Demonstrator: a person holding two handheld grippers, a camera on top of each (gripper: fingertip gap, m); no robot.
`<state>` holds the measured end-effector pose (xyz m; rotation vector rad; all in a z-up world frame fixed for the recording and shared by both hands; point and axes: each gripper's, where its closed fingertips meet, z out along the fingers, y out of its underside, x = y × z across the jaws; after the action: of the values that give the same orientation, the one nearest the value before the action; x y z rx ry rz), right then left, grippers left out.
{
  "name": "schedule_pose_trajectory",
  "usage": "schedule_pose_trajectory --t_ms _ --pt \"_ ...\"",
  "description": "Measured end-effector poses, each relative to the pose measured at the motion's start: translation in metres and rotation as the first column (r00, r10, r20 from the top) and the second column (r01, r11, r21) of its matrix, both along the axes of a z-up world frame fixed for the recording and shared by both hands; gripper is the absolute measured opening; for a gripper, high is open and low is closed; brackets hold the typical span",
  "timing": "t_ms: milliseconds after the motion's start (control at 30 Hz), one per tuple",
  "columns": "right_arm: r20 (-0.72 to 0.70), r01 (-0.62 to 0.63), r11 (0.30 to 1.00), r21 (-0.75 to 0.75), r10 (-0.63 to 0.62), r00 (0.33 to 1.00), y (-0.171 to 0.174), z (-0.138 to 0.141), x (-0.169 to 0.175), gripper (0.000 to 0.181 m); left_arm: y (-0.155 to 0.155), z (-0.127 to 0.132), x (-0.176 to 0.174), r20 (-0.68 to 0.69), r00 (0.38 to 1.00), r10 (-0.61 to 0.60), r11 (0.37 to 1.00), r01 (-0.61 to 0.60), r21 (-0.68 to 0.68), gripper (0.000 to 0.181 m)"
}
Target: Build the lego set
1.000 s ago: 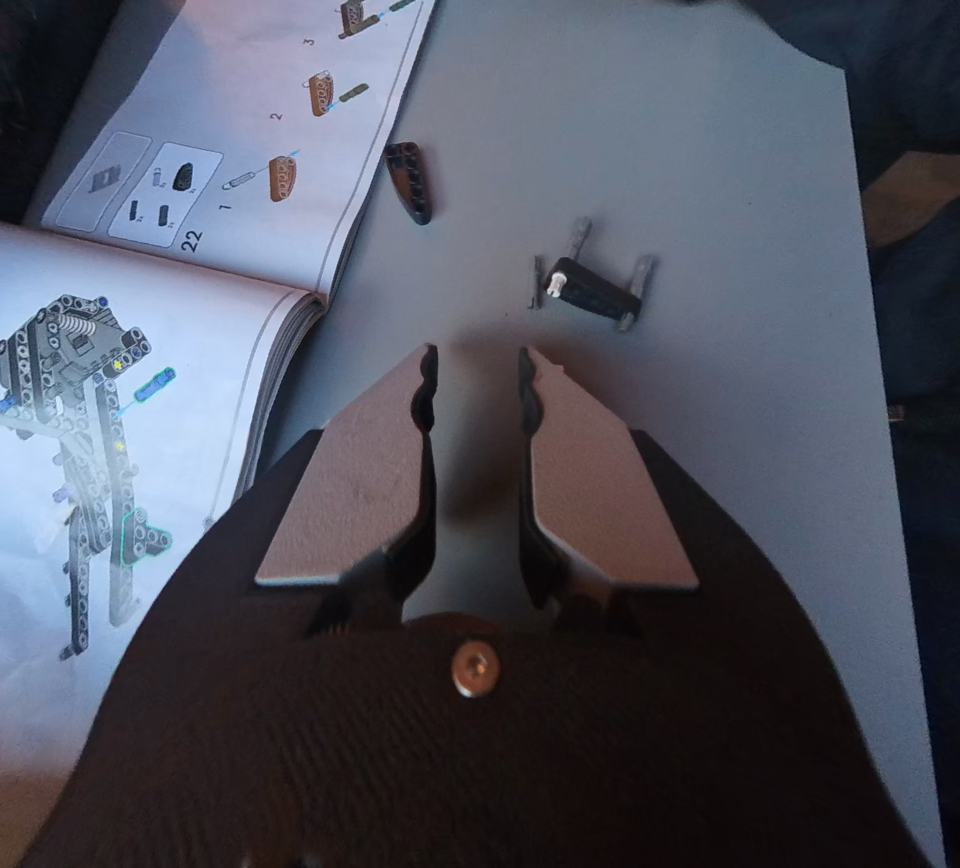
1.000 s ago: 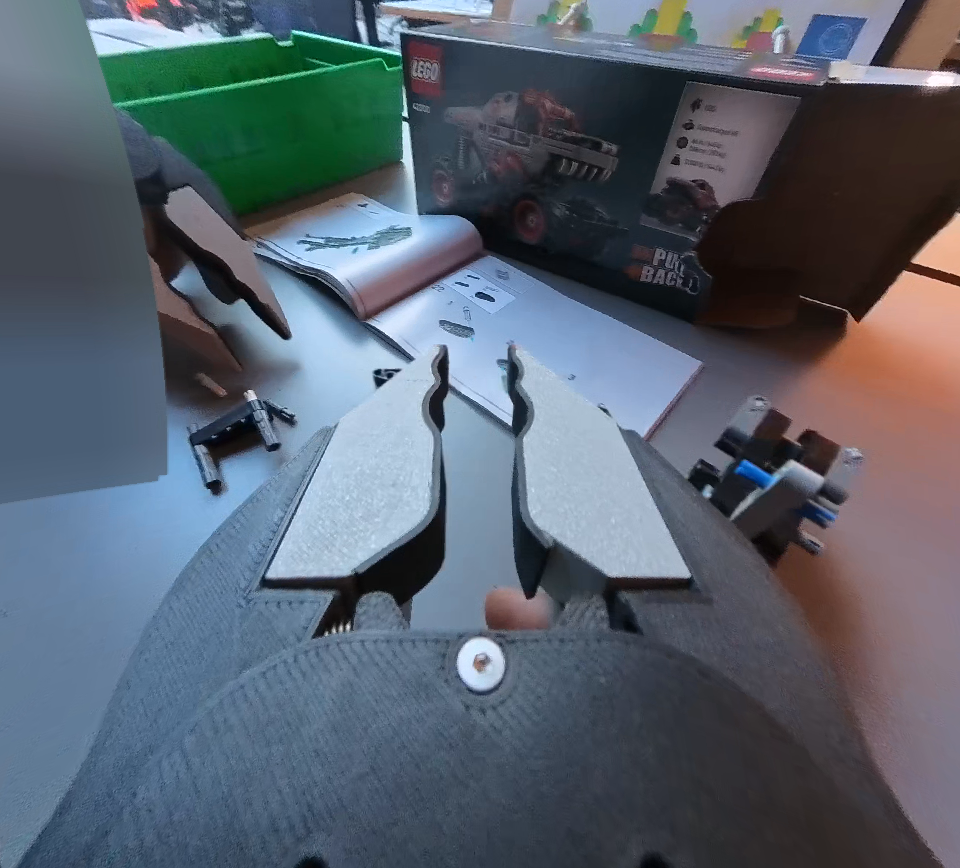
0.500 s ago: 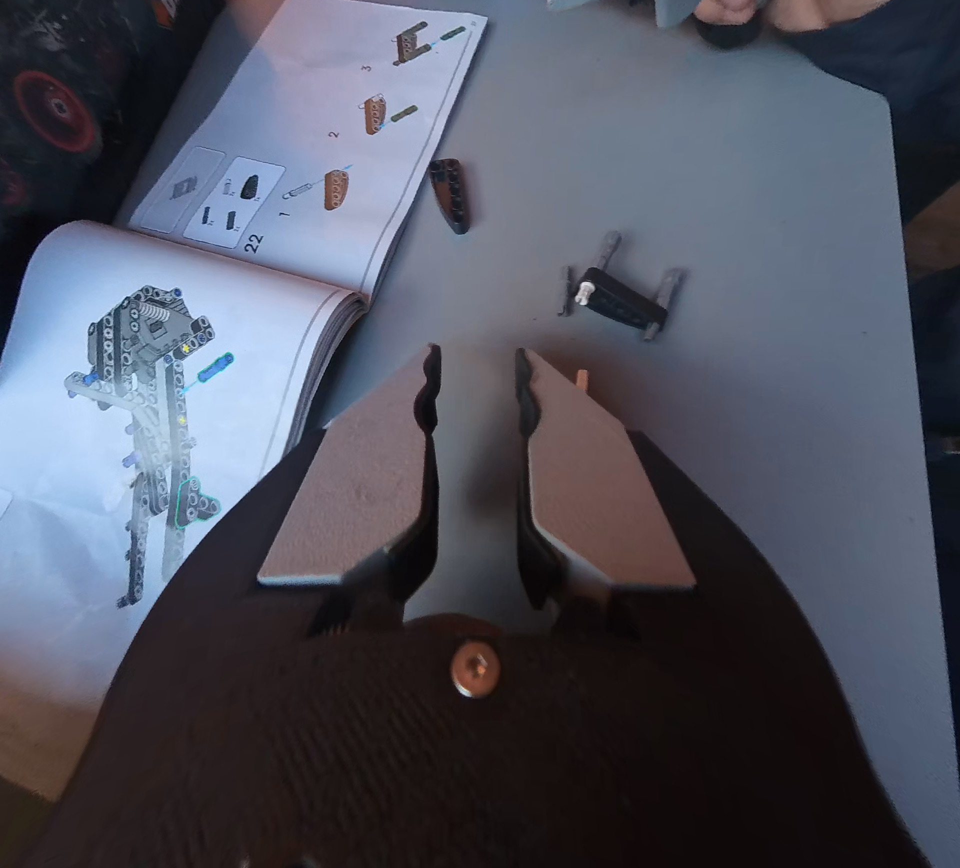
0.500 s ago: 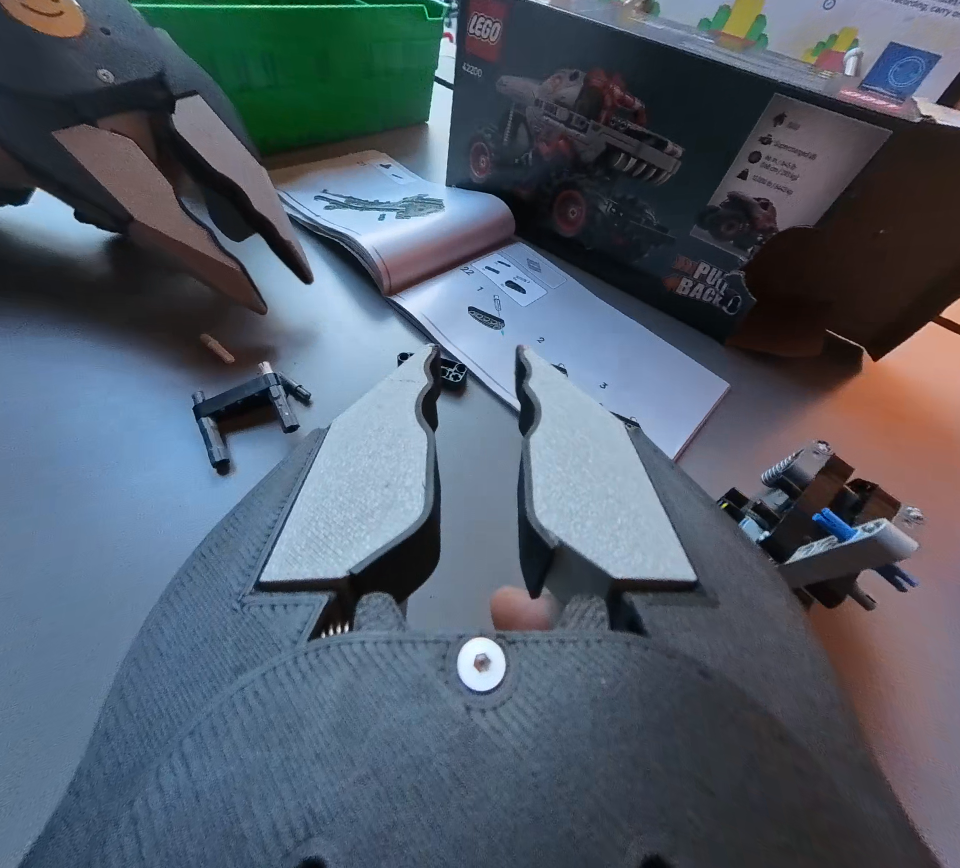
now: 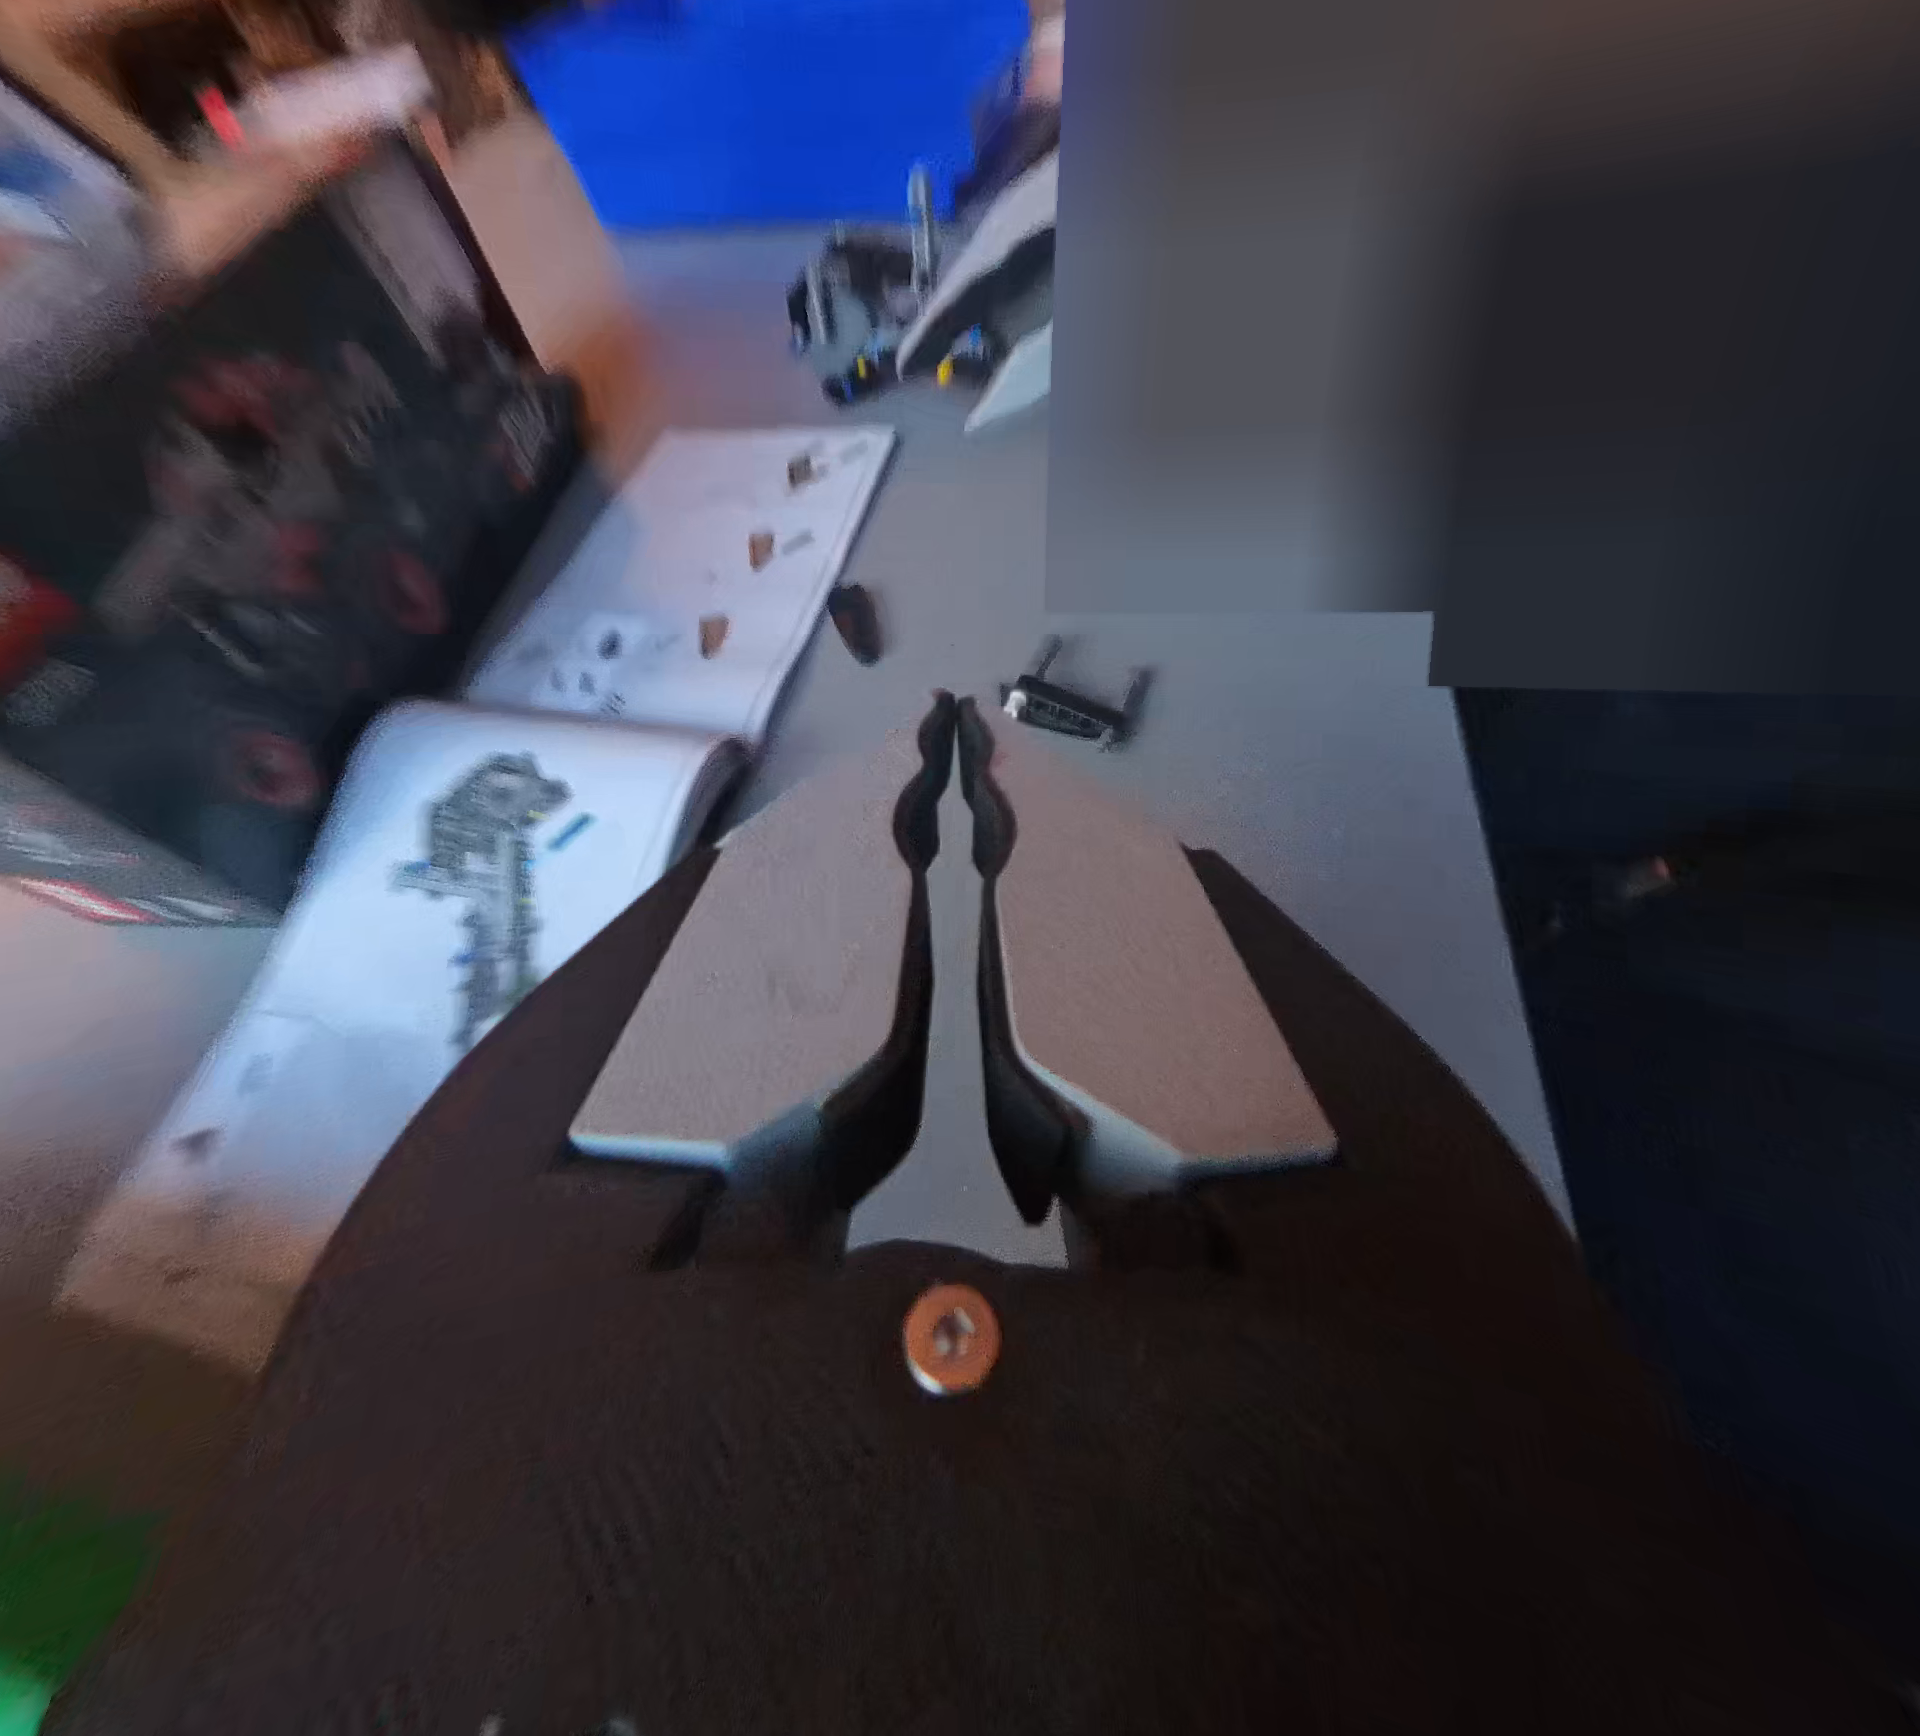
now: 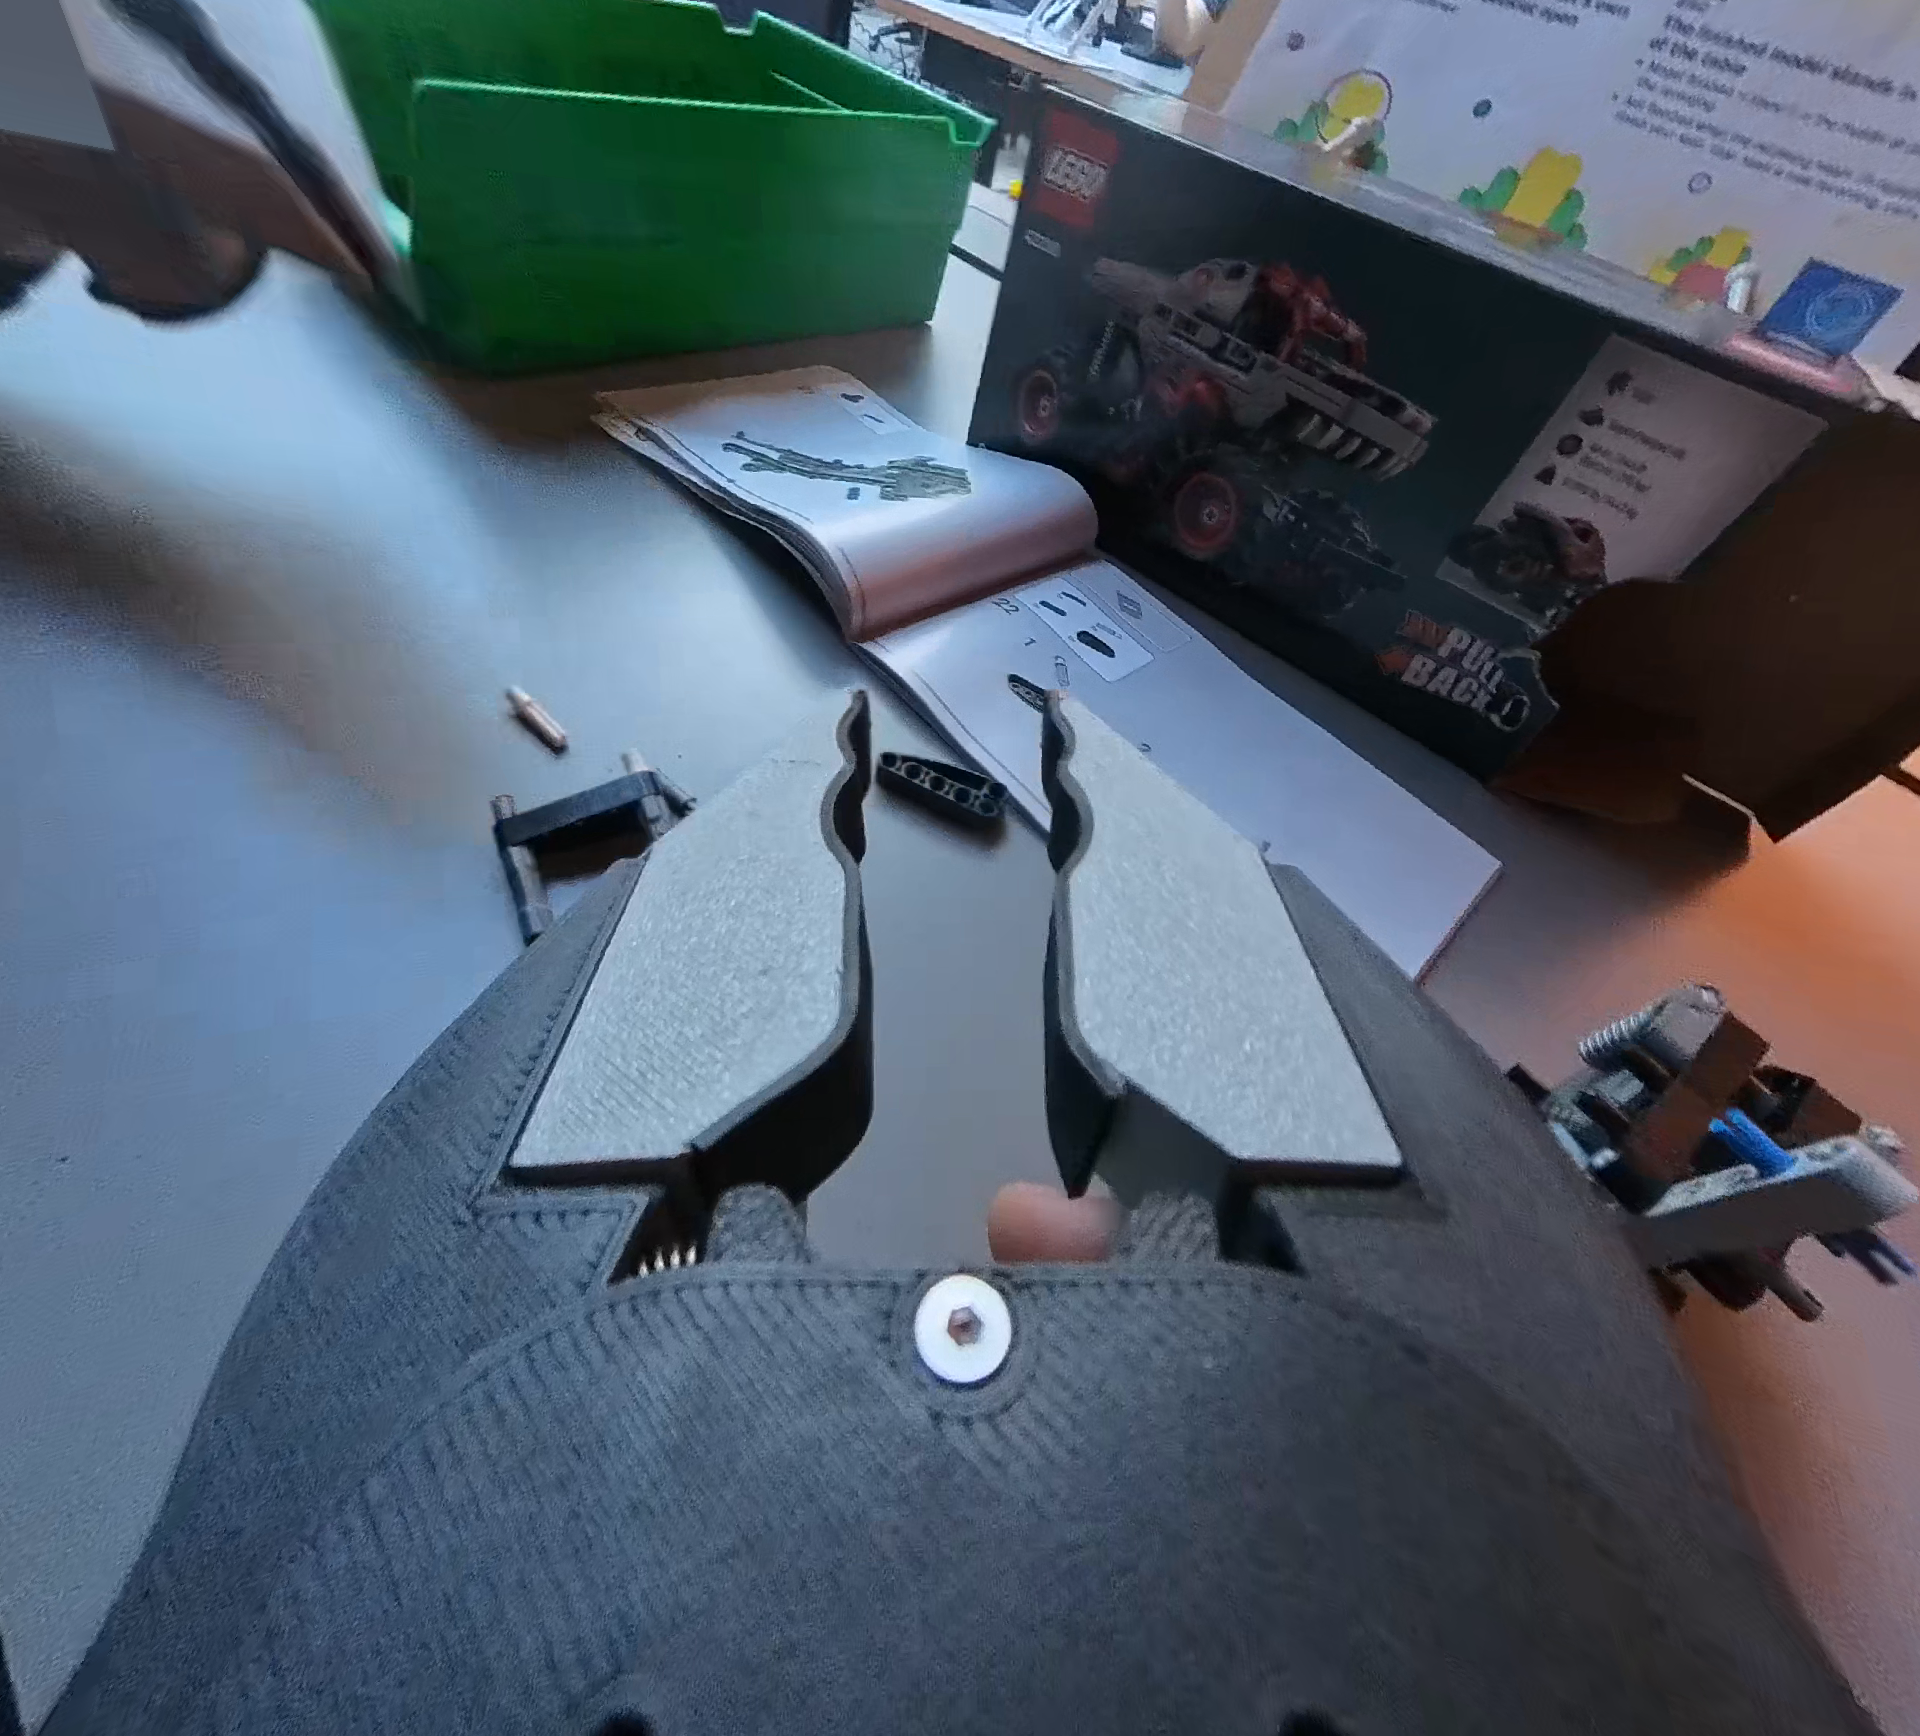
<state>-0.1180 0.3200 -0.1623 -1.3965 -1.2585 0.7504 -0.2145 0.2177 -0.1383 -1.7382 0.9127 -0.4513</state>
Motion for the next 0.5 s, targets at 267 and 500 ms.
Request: schedule_pose_trajectory --t_ms 267,500 --pt "-0.074 -0.034 0.996 0.079 0.040 0.996 -0.004 0.031 -0.046 0.030 -0.097 0.057 -0.197 -0.091 0.942 0.324 0.929 -0.299 0.218 0.000" --pt "-0.087 -0.256 0.966 0.019 0.257 0.962 -0.008 0.047 -0.140 0.040 -0.095 0.015 -0.265 0.031 0.919 0.393 0.919 -0.392 -0.042 0.019"
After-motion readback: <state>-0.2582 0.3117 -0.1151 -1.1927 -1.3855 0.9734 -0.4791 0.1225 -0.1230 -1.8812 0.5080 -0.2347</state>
